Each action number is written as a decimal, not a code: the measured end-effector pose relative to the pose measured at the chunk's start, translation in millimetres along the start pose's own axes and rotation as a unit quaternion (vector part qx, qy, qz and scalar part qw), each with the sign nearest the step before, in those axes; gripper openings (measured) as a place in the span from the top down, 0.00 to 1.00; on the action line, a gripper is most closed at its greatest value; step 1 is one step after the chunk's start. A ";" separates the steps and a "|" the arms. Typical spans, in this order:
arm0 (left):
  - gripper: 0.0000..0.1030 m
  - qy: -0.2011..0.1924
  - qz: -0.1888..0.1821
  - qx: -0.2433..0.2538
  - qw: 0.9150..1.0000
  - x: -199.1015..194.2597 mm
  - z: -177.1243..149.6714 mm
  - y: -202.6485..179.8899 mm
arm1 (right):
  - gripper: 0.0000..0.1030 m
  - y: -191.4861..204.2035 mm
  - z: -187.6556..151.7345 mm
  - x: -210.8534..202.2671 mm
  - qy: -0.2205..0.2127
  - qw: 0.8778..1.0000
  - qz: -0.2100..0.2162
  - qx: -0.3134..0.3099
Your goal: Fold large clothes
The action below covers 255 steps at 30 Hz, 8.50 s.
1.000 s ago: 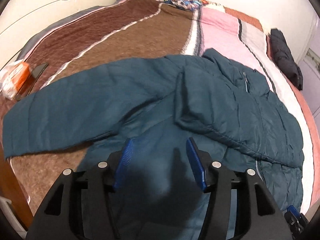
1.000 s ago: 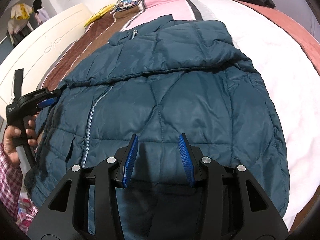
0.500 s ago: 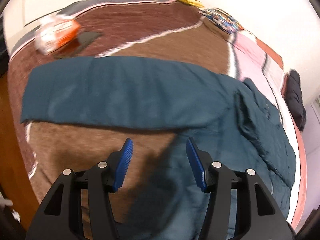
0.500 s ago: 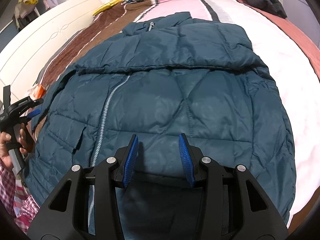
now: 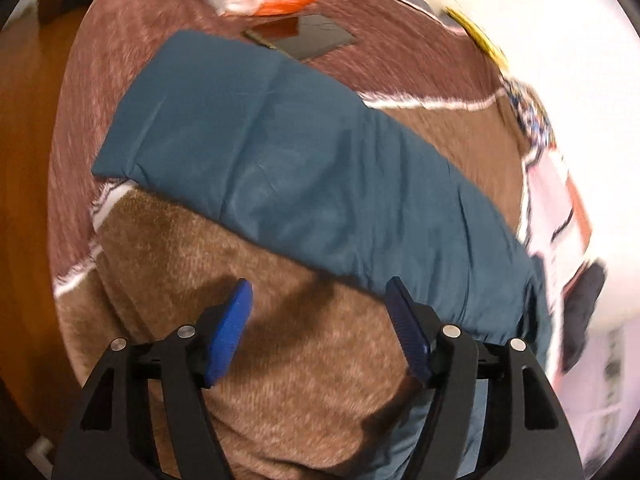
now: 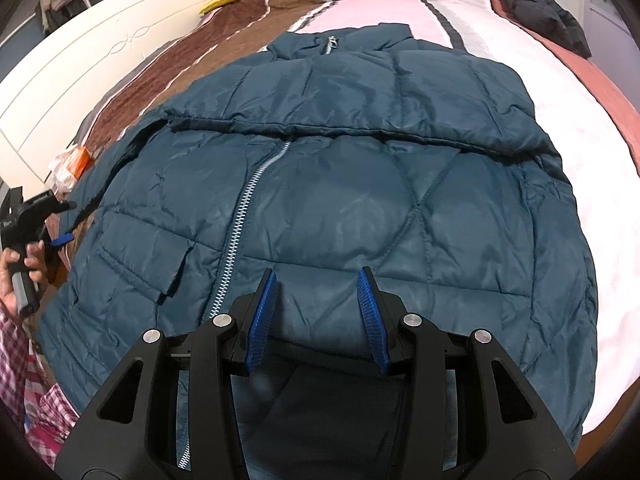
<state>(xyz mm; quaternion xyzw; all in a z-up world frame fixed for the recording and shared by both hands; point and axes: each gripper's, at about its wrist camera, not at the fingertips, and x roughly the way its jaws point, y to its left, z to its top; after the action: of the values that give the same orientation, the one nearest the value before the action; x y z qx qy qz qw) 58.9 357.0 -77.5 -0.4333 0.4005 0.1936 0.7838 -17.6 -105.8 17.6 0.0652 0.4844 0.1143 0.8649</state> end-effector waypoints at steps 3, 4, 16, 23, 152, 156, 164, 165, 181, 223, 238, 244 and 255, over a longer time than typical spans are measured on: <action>0.35 -0.006 -0.020 -0.058 0.998 5.5 8.8 14.5 | 0.59 6.3 2.5 1.3 0.000 1.000 0.000 -0.008; 0.35 -0.013 -0.027 -0.084 0.996 7.5 12.6 21.2 | 0.59 7.5 2.9 1.5 0.000 1.000 0.000 -0.009; 0.82 -0.049 0.006 -0.110 0.993 12.8 36.2 23.8 | 0.59 13.5 7.5 4.9 0.000 1.000 0.003 -0.012; 0.97 -0.114 0.016 -0.010 0.993 -26.2 47.4 -20.5 | 0.59 6.3 9.0 -1.5 -0.011 1.000 0.005 -0.002; 0.55 0.206 -0.098 0.248 0.942 -61.5 -121.9 4.6 | 0.39 -150.3 -152.3 -161.4 0.086 0.962 0.049 0.256; 0.74 0.197 -0.108 0.256 0.940 -66.3 -121.4 0.5 | 0.42 -145.1 -154.2 -151.7 0.090 0.962 0.061 0.252; 0.88 0.170 -0.115 0.273 0.940 -79.9 -119.9 -12.4 | 0.89 -136.9 -150.4 -157.0 0.074 0.965 0.089 0.234; 0.89 0.166 -0.118 0.274 0.940 -82.6 -119.6 -13.9 | 0.89 -135.5 -148.2 -160.4 0.067 0.966 0.093 0.232; 0.91 0.066 -0.198 0.319 0.924 -149.2 -70.7 -124.2 | 0.91 -140.0 -35.4 -222.7 -0.076 0.969 0.119 0.203; 0.87 0.081 -0.068 0.278 0.955 233.1 74.2 -420.6 | 0.91 -309.1 327.8 139.7 -0.060 0.973 -0.041 0.217; 0.50 0.006 -0.139 0.225 0.964 151.9 101.2 -431.7 | 0.64 -312.6 342.8 86.6 -0.069 0.960 0.054 0.267; 0.50 0.025 -0.150 0.286 0.946 141.5 64.4 -448.1 | 0.44 -312.3 345.5 60.8 -0.128 0.949 0.030 0.287; 0.52 0.077 -0.056 0.377 0.921 222.0 -3.1 -450.2 | 0.86 -252.2 317.6 130.2 -0.017 0.988 -0.030 0.153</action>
<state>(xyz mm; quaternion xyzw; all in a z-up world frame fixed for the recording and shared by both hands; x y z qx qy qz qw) 484.5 97.4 -19.1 -0.1411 0.4777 -0.0500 0.8657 352.9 -316.0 19.8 0.1844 0.4829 0.0112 0.8559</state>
